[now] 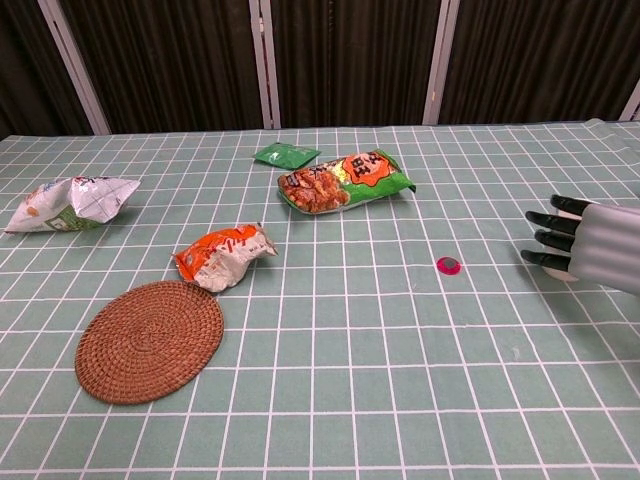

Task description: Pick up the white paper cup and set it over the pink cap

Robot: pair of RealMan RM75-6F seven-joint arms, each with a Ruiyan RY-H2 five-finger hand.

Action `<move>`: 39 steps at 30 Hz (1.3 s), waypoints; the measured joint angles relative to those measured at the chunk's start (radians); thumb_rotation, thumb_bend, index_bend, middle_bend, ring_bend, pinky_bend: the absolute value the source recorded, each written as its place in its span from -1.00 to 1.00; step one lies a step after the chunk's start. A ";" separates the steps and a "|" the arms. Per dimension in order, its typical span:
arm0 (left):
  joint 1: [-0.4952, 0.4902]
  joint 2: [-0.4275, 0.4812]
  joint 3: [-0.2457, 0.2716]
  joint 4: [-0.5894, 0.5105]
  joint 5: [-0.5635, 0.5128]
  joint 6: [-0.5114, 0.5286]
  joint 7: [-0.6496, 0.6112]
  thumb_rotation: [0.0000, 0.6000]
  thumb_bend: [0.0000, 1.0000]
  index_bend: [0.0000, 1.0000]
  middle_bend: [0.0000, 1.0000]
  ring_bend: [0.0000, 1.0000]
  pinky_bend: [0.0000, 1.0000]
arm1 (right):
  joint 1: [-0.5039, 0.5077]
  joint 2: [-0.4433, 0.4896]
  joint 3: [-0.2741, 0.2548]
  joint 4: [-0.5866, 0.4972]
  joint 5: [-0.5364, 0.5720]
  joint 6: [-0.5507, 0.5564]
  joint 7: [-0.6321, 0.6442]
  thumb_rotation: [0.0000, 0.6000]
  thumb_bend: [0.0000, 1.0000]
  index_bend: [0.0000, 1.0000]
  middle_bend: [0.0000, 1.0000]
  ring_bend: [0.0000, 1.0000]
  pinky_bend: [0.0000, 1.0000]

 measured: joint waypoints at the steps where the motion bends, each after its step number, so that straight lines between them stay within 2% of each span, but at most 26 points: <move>1: 0.000 0.000 0.001 0.000 0.001 0.000 0.001 1.00 -1.00 -1.00 -1.00 -1.00 -1.00 | 0.003 -0.001 -0.007 0.008 -0.012 0.007 0.015 1.00 -0.79 -0.74 -0.42 -0.75 -0.26; 3: 0.000 0.000 0.001 0.000 0.002 0.000 0.001 1.00 -1.00 -1.00 -1.00 -1.00 -1.00 | 0.012 -0.004 -0.023 0.030 -0.042 0.028 0.056 1.00 -0.73 -0.71 -0.34 -0.64 -0.16; 6: 0.000 0.000 0.001 -0.001 0.002 0.000 0.001 1.00 -1.00 -1.00 -1.00 -1.00 -1.00 | 0.022 -0.014 -0.045 0.070 -0.081 0.064 0.121 1.00 -0.72 -0.71 -0.31 -0.60 -0.13; 13: -0.001 0.001 0.002 -0.003 0.002 -0.003 0.001 1.00 -1.00 -1.00 -1.00 -1.00 -1.00 | 0.040 -0.042 -0.086 0.157 -0.144 0.152 0.239 1.00 -0.72 -0.67 -0.30 -0.58 -0.10; 19: -0.001 0.005 0.002 -0.006 0.002 -0.002 -0.006 1.00 -1.00 -1.00 -1.00 -1.00 -1.00 | 0.046 -0.046 -0.092 0.165 -0.158 0.205 0.314 1.00 -0.72 -0.60 -0.26 -0.55 -0.06; 25: 0.001 0.010 0.004 -0.010 0.007 -0.001 -0.010 1.00 -1.00 -1.00 -1.00 -1.00 -1.00 | 0.049 -0.037 -0.074 0.119 -0.143 0.265 0.455 1.00 -0.72 -0.55 -0.22 -0.52 -0.05; 29: 0.002 0.013 0.007 -0.016 0.012 -0.001 -0.015 1.00 -1.00 -1.00 -1.00 -1.00 -1.00 | 0.044 -0.030 -0.043 0.040 -0.085 0.285 0.581 1.00 -0.72 -0.55 -0.22 -0.52 -0.04; 35: 0.003 0.021 0.010 -0.022 0.015 -0.002 -0.026 1.00 -1.00 -1.00 -1.00 -1.00 -1.00 | 0.039 -0.014 -0.001 -0.084 0.036 0.256 0.768 1.00 -0.73 -0.54 -0.22 -0.52 -0.04; 39: 0.004 0.021 0.010 -0.022 0.014 -0.001 -0.023 1.00 -1.00 -1.00 -1.00 -1.00 -1.00 | 0.041 0.000 0.012 -0.126 0.094 0.212 0.878 1.00 -0.74 -0.54 -0.22 -0.52 -0.04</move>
